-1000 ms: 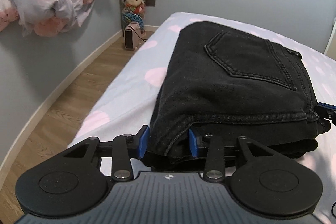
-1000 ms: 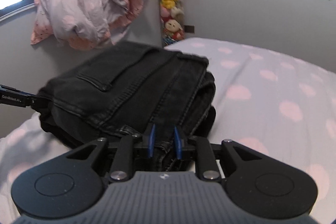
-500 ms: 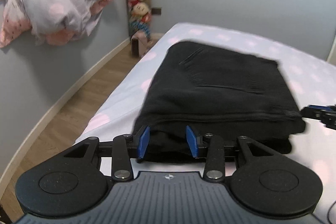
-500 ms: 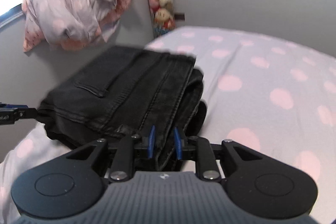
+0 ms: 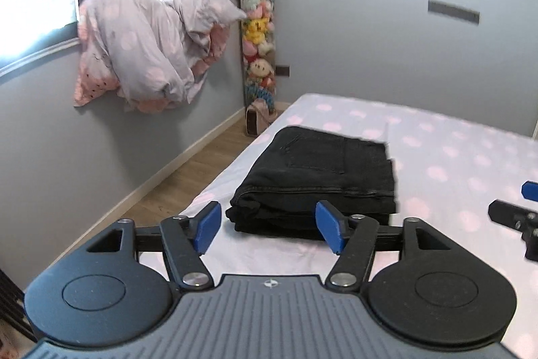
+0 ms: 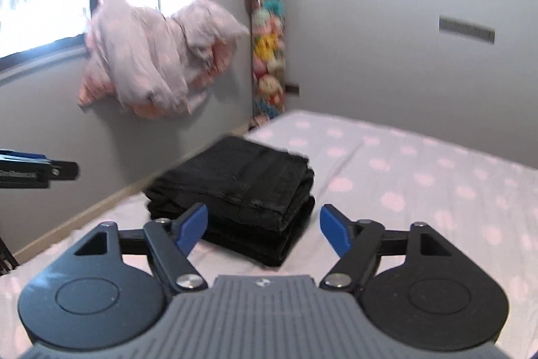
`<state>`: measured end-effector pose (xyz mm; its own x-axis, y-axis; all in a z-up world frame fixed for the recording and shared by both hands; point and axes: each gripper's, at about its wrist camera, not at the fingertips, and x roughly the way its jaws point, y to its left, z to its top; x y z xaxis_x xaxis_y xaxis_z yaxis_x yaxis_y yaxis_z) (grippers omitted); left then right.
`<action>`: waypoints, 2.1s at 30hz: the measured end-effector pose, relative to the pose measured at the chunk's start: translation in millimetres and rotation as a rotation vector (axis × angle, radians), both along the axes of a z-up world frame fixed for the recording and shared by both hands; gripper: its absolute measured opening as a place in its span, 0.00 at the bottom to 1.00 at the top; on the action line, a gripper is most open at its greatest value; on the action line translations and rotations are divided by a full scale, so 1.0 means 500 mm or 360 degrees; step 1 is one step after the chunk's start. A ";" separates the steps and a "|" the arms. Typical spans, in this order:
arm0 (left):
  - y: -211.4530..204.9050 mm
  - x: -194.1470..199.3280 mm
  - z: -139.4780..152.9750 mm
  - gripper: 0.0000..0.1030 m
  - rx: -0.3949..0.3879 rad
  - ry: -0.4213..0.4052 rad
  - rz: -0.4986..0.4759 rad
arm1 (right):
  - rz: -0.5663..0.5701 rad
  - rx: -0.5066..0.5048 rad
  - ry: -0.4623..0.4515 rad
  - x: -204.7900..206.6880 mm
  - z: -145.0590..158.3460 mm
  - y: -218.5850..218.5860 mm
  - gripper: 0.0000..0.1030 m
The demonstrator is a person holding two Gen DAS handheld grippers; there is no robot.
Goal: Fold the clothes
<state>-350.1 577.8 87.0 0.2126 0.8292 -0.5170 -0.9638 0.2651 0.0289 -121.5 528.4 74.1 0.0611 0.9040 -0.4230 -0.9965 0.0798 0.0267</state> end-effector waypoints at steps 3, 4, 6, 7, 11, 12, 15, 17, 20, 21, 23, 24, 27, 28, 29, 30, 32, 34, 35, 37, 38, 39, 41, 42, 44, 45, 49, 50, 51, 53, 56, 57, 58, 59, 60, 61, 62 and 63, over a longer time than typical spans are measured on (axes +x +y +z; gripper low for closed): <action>-0.080 0.000 0.032 0.87 0.0042 -0.0022 -0.0017 | -0.0012 0.0054 -0.0020 -0.022 0.042 -0.090 0.82; -0.106 0.001 0.041 0.87 0.0070 -0.0023 -0.0021 | -0.0025 0.0064 -0.0028 -0.028 0.054 -0.117 0.82; -0.157 0.002 0.059 0.88 0.0116 -0.0029 -0.0010 | -0.0082 0.0111 -0.0029 -0.037 0.073 -0.171 0.83; -0.183 0.002 0.068 0.88 0.0129 -0.0038 0.0017 | -0.0110 0.0135 -0.0029 -0.041 0.083 -0.198 0.85; -0.270 0.000 0.098 0.88 0.0182 -0.0064 0.0026 | -0.0177 0.0230 0.0048 -0.042 0.116 -0.305 0.87; -0.290 -0.001 0.104 0.88 0.0213 -0.0072 0.0008 | -0.0192 0.0249 0.0072 -0.042 0.122 -0.330 0.87; -0.352 0.001 0.118 0.88 0.0296 -0.0094 -0.0027 | -0.0235 0.0300 0.0124 -0.044 0.136 -0.401 0.87; -0.389 0.004 0.125 0.89 0.0324 -0.0114 -0.0027 | -0.0259 0.0331 0.0146 -0.047 0.143 -0.445 0.87; -0.444 0.006 0.129 0.89 0.0364 -0.0188 -0.0074 | -0.0260 0.0355 0.0145 -0.055 0.150 -0.504 0.87; -0.460 0.005 0.128 0.89 0.0370 -0.0205 -0.0086 | -0.0257 0.0361 0.0138 -0.059 0.152 -0.524 0.87; -0.489 0.006 0.125 0.89 0.0374 -0.0221 -0.0102 | -0.0252 0.0392 0.0113 -0.071 0.154 -0.565 0.87; -0.503 0.007 0.121 0.89 0.0380 -0.0217 -0.0098 | -0.0258 0.0406 0.0097 -0.076 0.154 -0.584 0.87; -0.540 0.006 0.102 0.89 0.0354 -0.0211 -0.0075 | -0.0286 0.0450 0.0074 -0.090 0.152 -0.641 0.90; -0.551 0.006 0.095 0.89 0.0335 -0.0213 -0.0077 | -0.0294 0.0461 0.0069 -0.094 0.151 -0.659 0.91; -0.560 0.006 0.087 0.89 0.0310 -0.0209 -0.0083 | -0.0298 0.0463 0.0066 -0.097 0.149 -0.675 0.92; -0.567 0.005 0.079 0.89 0.0284 -0.0201 -0.0092 | -0.0302 0.0462 0.0061 -0.101 0.146 -0.689 0.92; -0.583 0.006 0.060 0.89 0.0220 -0.0178 -0.0108 | -0.0300 0.0416 0.0023 -0.112 0.136 -0.707 0.93; -0.597 0.003 0.039 0.89 0.0164 -0.0157 -0.0102 | -0.0312 0.0361 -0.0014 -0.123 0.124 -0.724 0.93; -0.603 0.001 0.030 0.89 0.0142 -0.0151 -0.0097 | -0.0322 0.0336 -0.0021 -0.126 0.117 -0.730 0.93; -0.616 -0.004 0.012 0.89 0.0110 -0.0144 -0.0102 | -0.0327 0.0285 -0.0005 -0.130 0.103 -0.741 0.93; -0.623 -0.005 0.004 0.89 0.0096 -0.0138 -0.0102 | -0.0326 0.0247 0.0007 -0.131 0.094 -0.745 0.93; -0.630 -0.004 -0.004 0.89 0.0084 -0.0130 -0.0102 | -0.0328 0.0211 0.0011 -0.133 0.085 -0.750 0.93; -0.641 0.001 -0.018 0.89 0.0064 -0.0105 -0.0121 | -0.0326 0.0156 -0.0005 -0.139 0.064 -0.755 0.93; -0.646 0.004 -0.024 0.89 0.0056 -0.0094 -0.0128 | -0.0333 0.0137 -0.0010 -0.140 0.056 -0.761 0.93; -0.655 0.011 -0.036 0.89 0.0042 -0.0077 -0.0137 | -0.0345 0.0102 -0.0018 -0.142 0.039 -0.772 0.93; -0.658 0.014 -0.040 0.89 0.0044 -0.0063 -0.0140 | -0.0345 0.0091 -0.0009 -0.140 0.035 -0.778 0.93; -0.669 0.027 -0.047 0.89 0.0066 -0.0020 -0.0144 | -0.0372 0.0078 0.0023 -0.130 0.027 -0.793 0.93; -0.671 0.029 -0.045 0.89 0.0076 -0.0019 -0.0143 | -0.0389 0.0087 0.0036 -0.126 0.030 -0.794 0.93; -0.674 0.029 -0.041 0.89 0.0090 -0.0021 -0.0141 | -0.0407 0.0096 0.0052 -0.122 0.034 -0.794 0.93; -0.680 0.031 -0.033 0.89 0.0132 -0.0021 -0.0126 | -0.0425 0.0117 0.0077 -0.117 0.045 -0.794 0.93; -0.686 0.031 -0.021 0.89 0.0178 -0.0024 -0.0118 | -0.0422 0.0157 0.0061 -0.120 0.062 -0.797 0.93; -0.687 0.030 -0.017 0.89 0.0189 -0.0025 -0.0117 | -0.0422 0.0168 0.0053 -0.122 0.068 -0.797 0.93; -0.689 0.030 -0.013 0.89 0.0201 -0.0026 -0.0116 | -0.0418 0.0169 0.0053 -0.123 0.069 -0.796 0.93; -0.691 0.030 -0.010 0.89 0.0212 -0.0028 -0.0115 | -0.0414 0.0169 0.0054 -0.124 0.071 -0.796 0.93; -0.691 0.030 -0.009 0.89 0.0213 -0.0025 -0.0117 | -0.0411 0.0165 0.0055 -0.125 0.071 -0.797 0.93; -0.692 0.031 -0.011 0.89 0.0207 -0.0020 -0.0120 | -0.0411 0.0158 0.0054 -0.127 0.069 -0.798 0.93; -0.692 0.032 -0.013 0.89 0.0201 -0.0014 -0.0123 | -0.0410 0.0152 0.0052 -0.128 0.067 -0.799 0.93; -0.692 0.033 -0.015 0.89 0.0195 -0.0009 -0.0126 | -0.0411 0.0145 0.0051 -0.129 0.065 -0.800 0.93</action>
<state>-333.7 231.7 79.4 0.2822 0.8667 -0.4114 -0.9403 0.3348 0.0603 -185.8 128.6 106.7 0.2826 0.8947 -0.3458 -0.9419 0.3270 0.0763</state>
